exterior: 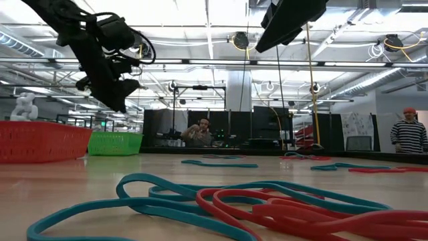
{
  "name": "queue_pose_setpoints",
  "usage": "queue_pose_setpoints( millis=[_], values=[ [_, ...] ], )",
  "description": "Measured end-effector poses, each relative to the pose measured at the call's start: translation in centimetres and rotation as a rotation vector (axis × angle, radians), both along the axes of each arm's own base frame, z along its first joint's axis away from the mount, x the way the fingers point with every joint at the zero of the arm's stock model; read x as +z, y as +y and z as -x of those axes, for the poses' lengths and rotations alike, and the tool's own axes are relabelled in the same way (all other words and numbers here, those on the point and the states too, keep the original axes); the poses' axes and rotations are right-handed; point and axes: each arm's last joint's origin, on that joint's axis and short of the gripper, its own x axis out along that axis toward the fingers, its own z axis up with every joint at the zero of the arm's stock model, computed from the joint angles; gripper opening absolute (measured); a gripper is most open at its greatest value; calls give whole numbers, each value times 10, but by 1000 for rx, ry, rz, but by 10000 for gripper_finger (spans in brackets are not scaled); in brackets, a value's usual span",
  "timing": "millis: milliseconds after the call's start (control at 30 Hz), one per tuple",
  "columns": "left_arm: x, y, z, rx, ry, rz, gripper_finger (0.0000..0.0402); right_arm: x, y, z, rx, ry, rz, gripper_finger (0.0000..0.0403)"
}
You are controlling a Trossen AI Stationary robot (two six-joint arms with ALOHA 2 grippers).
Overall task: Sort rubber bands into baskets
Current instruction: Put the blue rubber band into the red bin
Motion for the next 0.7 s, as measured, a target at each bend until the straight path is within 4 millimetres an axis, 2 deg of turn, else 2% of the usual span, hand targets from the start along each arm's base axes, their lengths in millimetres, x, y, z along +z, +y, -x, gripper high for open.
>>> queue_pose_setpoints(
  millis=[133,333,500,700],
  values=[
    [8,-5,-2,-105,-90,81,140,-1,2,2,-23,24,-17,91],
    [37,-25,-20,-413,-334,164,141,-4,13,9,-60,65,-65,91],
    [45,-65,-50,-700,-428,125,141,-5,25,16,-61,87,-88,91],
    [27,-124,-90,-1029,-401,105,141,-4,38,20,-79,78,-131,91]
  ],
)
